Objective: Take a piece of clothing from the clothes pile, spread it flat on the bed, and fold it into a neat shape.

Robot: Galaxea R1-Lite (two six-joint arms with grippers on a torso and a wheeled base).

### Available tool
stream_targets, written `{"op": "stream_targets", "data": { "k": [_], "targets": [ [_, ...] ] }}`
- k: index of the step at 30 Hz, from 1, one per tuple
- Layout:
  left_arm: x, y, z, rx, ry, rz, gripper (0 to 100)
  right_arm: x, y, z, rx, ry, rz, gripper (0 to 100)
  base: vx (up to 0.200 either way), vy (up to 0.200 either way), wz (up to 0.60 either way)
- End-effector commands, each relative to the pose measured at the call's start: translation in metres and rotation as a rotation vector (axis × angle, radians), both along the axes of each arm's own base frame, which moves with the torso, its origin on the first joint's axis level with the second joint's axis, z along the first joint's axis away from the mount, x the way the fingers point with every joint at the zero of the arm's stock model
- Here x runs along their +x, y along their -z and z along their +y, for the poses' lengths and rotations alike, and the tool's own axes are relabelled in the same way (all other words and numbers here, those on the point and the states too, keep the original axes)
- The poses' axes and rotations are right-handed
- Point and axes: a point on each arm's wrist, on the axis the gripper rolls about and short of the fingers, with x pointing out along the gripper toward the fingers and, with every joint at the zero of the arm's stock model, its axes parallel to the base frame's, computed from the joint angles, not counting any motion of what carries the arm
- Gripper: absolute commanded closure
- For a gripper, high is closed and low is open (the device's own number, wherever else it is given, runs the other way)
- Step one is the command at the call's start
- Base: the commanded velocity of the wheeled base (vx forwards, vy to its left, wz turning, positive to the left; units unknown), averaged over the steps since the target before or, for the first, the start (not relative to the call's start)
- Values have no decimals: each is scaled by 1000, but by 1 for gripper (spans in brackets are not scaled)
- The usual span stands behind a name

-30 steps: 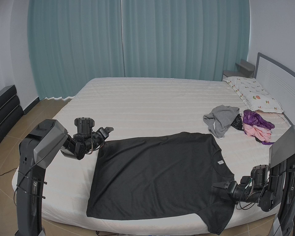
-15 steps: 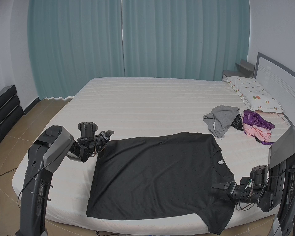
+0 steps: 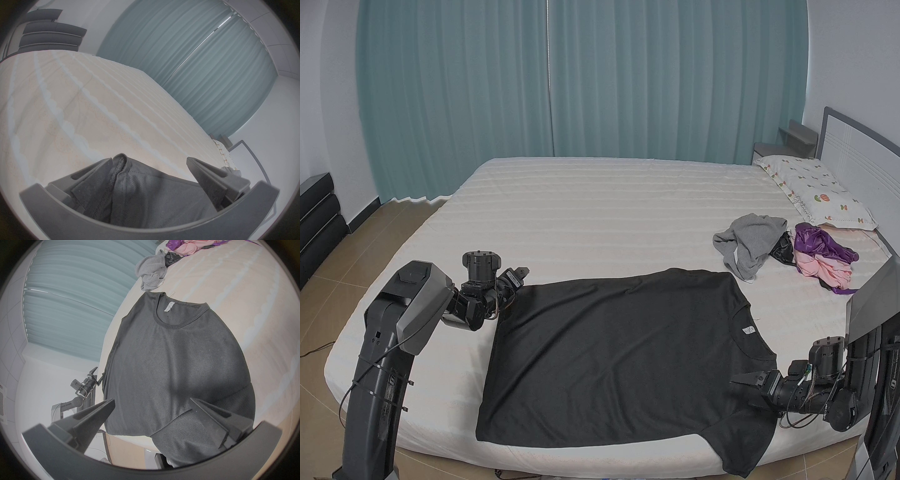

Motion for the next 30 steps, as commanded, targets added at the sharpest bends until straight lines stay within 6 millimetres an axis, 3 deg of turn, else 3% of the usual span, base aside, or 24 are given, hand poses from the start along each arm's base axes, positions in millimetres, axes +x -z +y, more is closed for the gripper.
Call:
{"op": "stream_targets", "data": {
  "k": [1, 4, 5, 30],
  "targets": [
    [2, 4, 0, 2, -6, -2, 0, 1, -1, 0, 2, -1, -15, 0, 0, 0, 0],
    [3, 5, 1, 3, -8, 9, 0, 1, -1, 0, 2, -1, -15, 0, 0, 0, 0],
    [3, 5, 1, 5, -7, 10, 100, 1, -1, 0, 2, -1, -15, 0, 0, 0, 0],
    [23, 0, 14, 19, -122, -18, 100, 1, -1, 1, 1, -3, -14, 0, 0, 0, 0]
  ]
}}
